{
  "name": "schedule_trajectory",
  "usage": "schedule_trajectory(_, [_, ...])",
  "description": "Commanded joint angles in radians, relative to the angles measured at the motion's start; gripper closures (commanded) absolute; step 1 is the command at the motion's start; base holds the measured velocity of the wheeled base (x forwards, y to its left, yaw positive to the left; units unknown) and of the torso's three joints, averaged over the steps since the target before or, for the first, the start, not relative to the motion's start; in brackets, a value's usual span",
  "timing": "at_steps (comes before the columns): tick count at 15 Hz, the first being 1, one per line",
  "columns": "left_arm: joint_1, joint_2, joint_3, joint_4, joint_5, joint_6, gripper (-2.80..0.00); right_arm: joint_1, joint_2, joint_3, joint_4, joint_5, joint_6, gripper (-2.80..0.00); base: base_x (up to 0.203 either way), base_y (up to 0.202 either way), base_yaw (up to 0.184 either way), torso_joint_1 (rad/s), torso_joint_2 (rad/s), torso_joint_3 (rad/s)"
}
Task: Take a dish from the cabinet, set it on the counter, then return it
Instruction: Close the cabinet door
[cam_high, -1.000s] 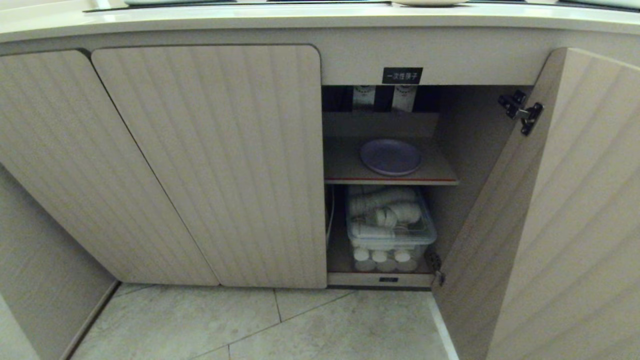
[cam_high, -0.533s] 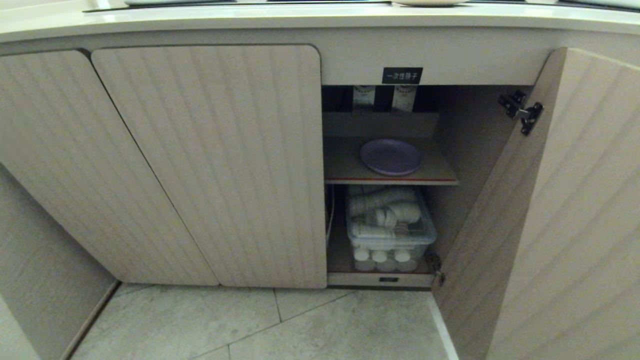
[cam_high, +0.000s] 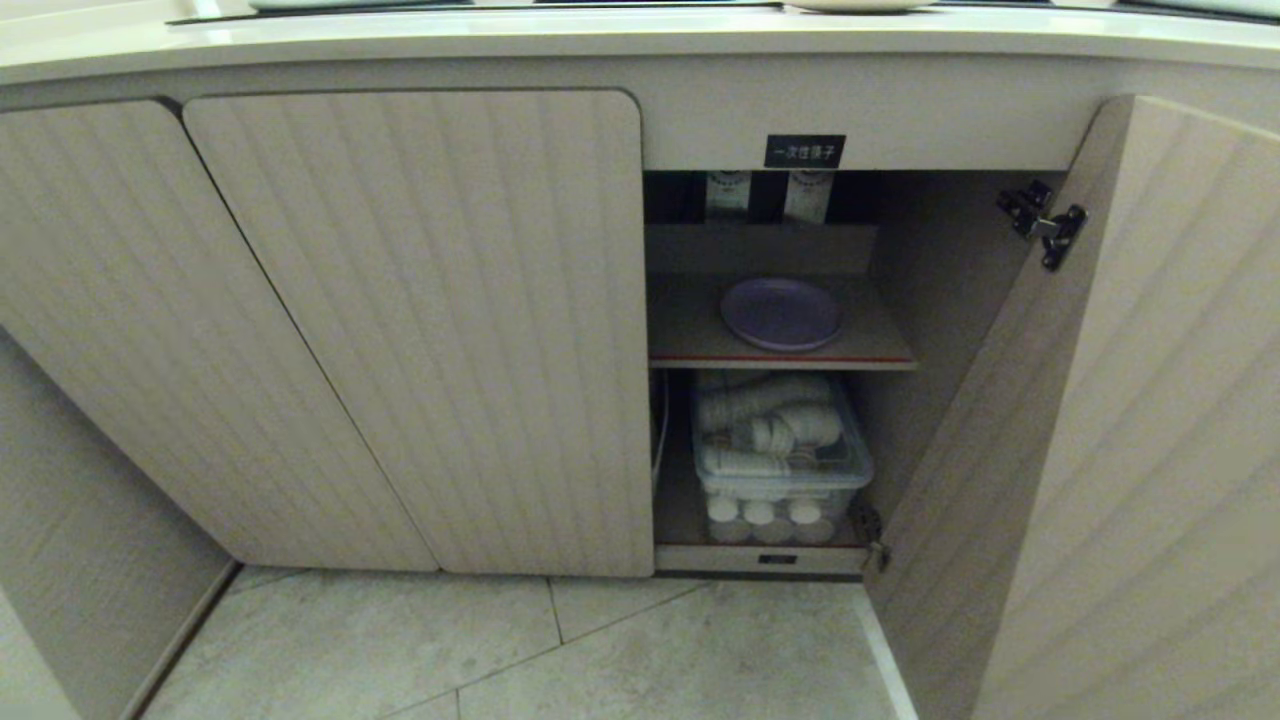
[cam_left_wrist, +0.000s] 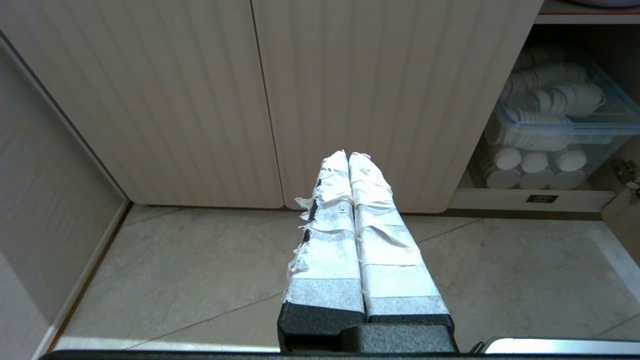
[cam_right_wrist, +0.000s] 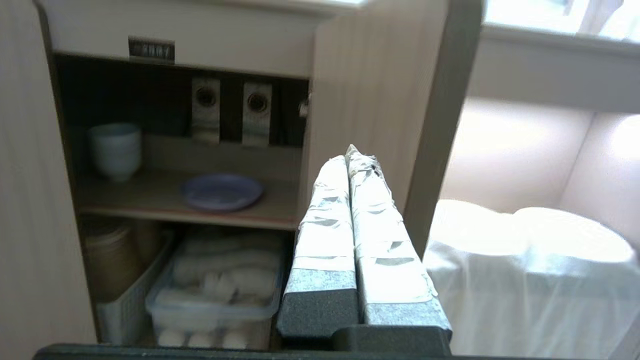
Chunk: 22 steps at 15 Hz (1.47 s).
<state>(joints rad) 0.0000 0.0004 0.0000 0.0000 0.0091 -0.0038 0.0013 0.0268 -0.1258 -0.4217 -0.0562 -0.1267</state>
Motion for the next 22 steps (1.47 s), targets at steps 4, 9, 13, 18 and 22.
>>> schedule_trajectory(4, [0.000,0.000,0.000,0.000,0.001,-0.001,0.00,0.000,-0.005,-0.083,-0.005,-0.007,0.001,0.00,0.000,0.000,0.000,0.000,0.00,0.000])
schedule_trajectory(9, [0.000,0.000,0.000,0.000,0.001,-0.001,0.00,0.000,-0.007,-0.097,-0.006,-0.229,-0.013,0.00,0.000,0.000,0.000,0.000,0.00,0.000])
schedule_trajectory(13, [0.000,0.000,0.000,0.000,0.002,-0.001,0.00,0.000,-0.022,-0.100,-0.055,-0.234,-0.026,0.00,0.000,0.000,0.000,0.000,0.00,0.000])
schedule_trajectory(18, [0.000,0.000,0.000,0.000,0.000,-0.001,0.00,0.000,-0.009,-0.100,-0.051,-0.287,-0.024,0.00,0.000,0.000,0.000,0.000,0.00,0.000])
schedule_trajectory(22, [0.000,0.000,0.000,0.000,0.002,-0.001,0.00,0.000,0.045,-0.100,-0.046,-0.328,-0.027,0.00,0.000,0.000,0.000,0.000,0.00,0.000])
